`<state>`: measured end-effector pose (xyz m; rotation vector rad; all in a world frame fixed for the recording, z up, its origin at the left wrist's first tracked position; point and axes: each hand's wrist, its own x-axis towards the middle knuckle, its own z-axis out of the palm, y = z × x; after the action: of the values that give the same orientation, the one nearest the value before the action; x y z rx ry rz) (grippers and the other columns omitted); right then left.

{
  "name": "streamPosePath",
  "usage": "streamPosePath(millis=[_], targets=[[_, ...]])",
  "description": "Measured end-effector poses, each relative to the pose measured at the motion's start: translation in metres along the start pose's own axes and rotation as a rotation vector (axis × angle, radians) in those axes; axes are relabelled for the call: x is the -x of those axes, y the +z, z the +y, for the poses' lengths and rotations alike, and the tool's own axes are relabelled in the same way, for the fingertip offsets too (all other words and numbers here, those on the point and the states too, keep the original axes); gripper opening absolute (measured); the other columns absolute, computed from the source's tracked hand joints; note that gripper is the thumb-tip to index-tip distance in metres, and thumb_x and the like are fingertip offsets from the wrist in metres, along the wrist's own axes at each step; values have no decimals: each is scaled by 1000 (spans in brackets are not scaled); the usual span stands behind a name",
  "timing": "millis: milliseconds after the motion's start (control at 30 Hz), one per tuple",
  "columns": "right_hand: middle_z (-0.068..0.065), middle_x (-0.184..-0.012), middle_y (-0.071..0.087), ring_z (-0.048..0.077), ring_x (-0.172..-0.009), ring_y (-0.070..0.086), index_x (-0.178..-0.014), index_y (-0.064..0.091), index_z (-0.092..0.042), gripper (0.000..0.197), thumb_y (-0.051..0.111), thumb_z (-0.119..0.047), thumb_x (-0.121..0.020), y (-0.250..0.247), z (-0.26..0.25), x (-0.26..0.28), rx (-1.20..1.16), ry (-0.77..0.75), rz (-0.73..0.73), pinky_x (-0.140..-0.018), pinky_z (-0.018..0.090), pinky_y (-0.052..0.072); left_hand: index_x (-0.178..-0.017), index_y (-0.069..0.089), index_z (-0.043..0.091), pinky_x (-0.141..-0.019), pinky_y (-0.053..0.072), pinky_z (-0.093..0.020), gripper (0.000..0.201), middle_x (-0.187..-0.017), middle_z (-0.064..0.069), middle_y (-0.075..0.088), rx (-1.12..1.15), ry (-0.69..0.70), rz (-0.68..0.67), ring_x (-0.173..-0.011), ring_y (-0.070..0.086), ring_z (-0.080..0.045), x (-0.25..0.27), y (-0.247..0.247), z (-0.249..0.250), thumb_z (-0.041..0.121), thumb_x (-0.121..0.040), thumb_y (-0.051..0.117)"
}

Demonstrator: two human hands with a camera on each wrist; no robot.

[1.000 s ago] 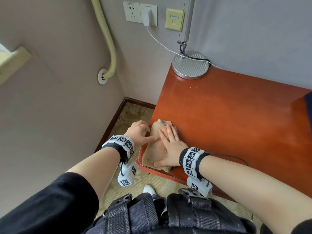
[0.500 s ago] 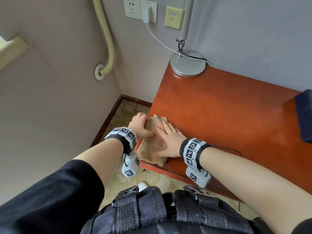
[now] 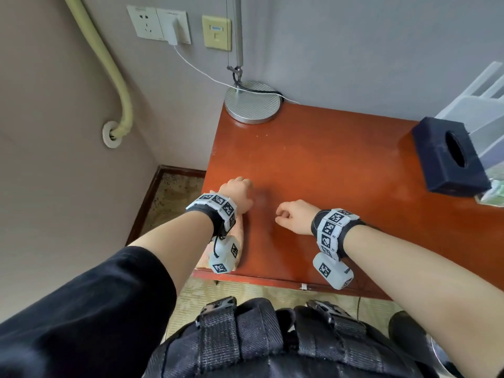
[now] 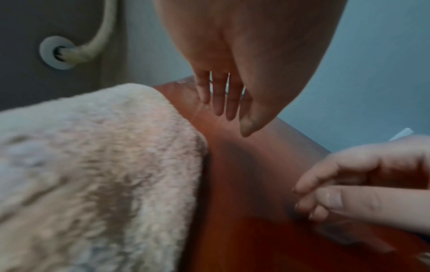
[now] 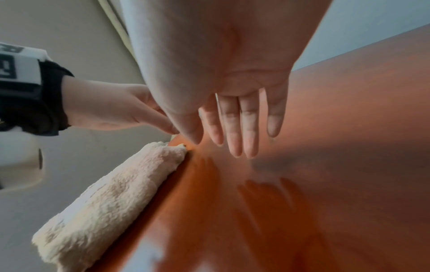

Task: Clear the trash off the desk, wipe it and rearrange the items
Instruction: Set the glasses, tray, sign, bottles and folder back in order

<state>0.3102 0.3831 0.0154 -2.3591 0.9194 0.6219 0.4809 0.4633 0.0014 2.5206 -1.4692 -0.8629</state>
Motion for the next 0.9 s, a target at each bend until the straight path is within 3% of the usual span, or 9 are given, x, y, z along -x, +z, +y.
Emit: streamPosePath(millis=[100,267,467,900], targets=[[0,-113,63,21,-98,60,-112,60,-22,27,49,-39,-94,-8,23,9,7,45,-18,-87,33,49,-127,50,16,-93,46,-39,40,-127,-6,51,-27,45,-41,-112,53,-30,-7,0,28,18,-87,50],[1,-111,62,21,-96,60,-109,62,-21,25,51,-36,-93,-22,64,26,20,83,-42,-85,34,50,-117,56,13,-86,53,-38,29,-116,-8,61,-42,102,-157,-100,61,-26,-18,5,75,17,-90,45],[1,-108,62,18,-93,57,-107,63,-18,24,54,-34,-92,-44,130,56,-31,118,-32,-84,31,47,-115,58,13,-83,53,-36,28,-114,-9,63,-133,169,-200,-101,61,-27,-26,20,149,15,-90,45],[1,-102,66,19,-97,62,-104,66,-15,22,59,-30,-90,-94,280,129,-178,152,140,-90,35,49,-111,58,21,-82,55,-37,26,-111,-2,64,-96,272,-166,-96,62,-22,-36,54,305,28,-88,51]])
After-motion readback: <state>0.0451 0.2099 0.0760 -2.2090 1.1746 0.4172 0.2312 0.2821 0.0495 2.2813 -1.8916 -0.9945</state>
